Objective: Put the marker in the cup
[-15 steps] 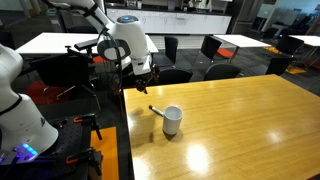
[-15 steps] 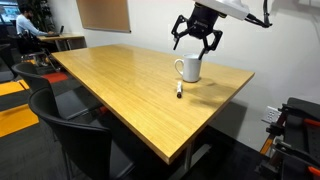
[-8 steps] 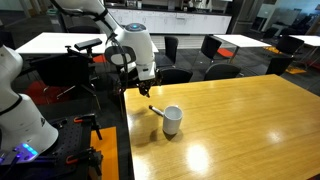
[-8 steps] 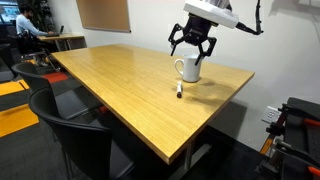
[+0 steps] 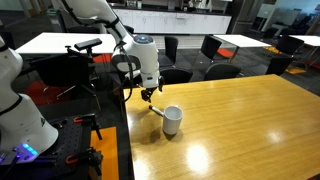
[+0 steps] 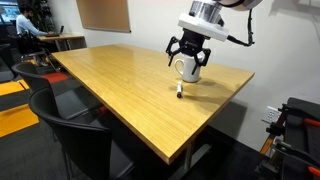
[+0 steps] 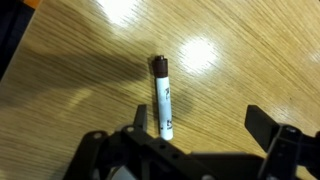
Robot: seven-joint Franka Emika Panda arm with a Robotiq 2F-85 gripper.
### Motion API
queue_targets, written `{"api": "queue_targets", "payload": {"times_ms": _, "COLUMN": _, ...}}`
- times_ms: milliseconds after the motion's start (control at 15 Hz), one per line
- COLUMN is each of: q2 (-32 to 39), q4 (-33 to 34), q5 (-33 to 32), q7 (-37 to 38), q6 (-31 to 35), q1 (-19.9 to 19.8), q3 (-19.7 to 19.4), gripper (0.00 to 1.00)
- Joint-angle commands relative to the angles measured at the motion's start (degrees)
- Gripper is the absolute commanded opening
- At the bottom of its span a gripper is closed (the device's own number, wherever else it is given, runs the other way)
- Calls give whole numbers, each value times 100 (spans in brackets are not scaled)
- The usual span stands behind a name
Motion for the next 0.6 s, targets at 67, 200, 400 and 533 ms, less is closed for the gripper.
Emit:
{"api": "queue_targets", "payload": {"times_ms": 67, "q2": 475, "q4": 235, "q5": 34, "q7": -5, "q6": 194, "q1": 109, "q3": -175, "gripper": 100}}
{"api": "queue_targets", "payload": {"times_ms": 200, "q2": 651, "q4": 307, "q5": -29, "q7": 52, "q6": 229, "q1": 152, "q3": -253, "gripper": 100}}
{"api": "queue_targets", "payload": {"times_ms": 400, "q2": 880, "q4": 425, "q5": -44, "q7": 74, "q6": 224, "q1": 205, "q3": -333, "gripper": 100}}
{"api": "queue_targets", "payload": {"times_ms": 533, "q2": 1002, "q4": 493, "q5": -76, "q7": 106, "q6": 215, "q1": 269, "q3": -395, "gripper": 100}}
